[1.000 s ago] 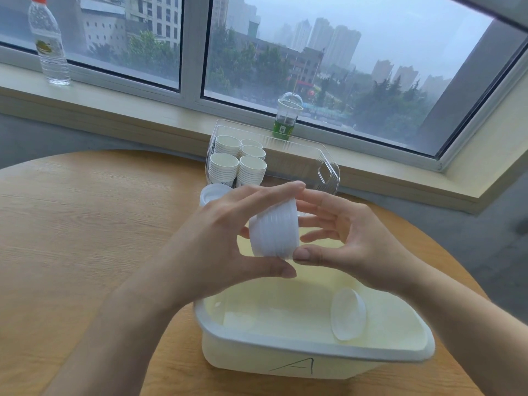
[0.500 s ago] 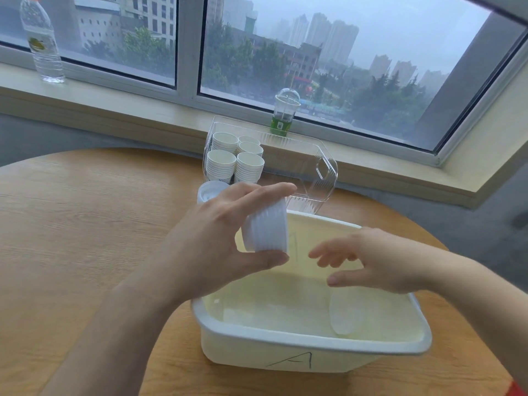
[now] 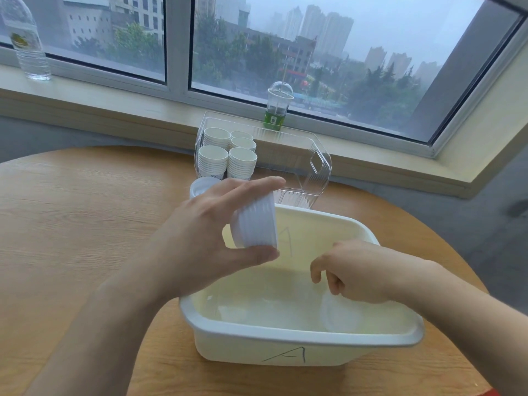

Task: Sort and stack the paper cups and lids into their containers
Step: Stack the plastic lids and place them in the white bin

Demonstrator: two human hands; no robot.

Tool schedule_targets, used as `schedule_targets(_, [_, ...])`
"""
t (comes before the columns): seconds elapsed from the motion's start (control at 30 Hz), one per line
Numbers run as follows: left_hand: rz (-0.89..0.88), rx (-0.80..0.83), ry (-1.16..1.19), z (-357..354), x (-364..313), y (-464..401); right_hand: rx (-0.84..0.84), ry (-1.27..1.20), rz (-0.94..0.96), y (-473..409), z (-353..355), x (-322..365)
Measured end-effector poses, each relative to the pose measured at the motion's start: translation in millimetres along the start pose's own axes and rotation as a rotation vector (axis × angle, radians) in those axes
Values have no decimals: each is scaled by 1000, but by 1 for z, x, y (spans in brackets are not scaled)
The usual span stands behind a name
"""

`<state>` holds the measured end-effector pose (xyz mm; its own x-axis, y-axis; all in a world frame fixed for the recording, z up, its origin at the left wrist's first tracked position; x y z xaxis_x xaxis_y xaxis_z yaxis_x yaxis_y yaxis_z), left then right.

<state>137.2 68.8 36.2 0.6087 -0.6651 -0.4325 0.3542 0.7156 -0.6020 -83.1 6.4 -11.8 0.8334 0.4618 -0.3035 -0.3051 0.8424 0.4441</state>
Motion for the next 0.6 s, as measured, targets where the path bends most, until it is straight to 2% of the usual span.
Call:
schedule_targets(0.23, [-9,-61,2,8,9,1,-126,-346,132,-19,19,20])
schedule_targets(0.4, [-6,-70,-15,12,14,4,-141,-158,183,-23,19,36])
schedule_targets(0.6, [0,-62,-8,10,13,2,-165,-45,234,-32,17,57])
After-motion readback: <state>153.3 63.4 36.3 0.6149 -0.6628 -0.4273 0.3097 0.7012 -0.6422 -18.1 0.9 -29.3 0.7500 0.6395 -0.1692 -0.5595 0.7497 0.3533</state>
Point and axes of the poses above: each hand's wrist, its own y-axis away from the middle knuckle, its own z-axis out of the back of the hand, x = y × z, the point moved 7 cm from there along -y, towards the middle knuckle, and after that the axes turned 11 degrees about -z, right-handed, at the moved point
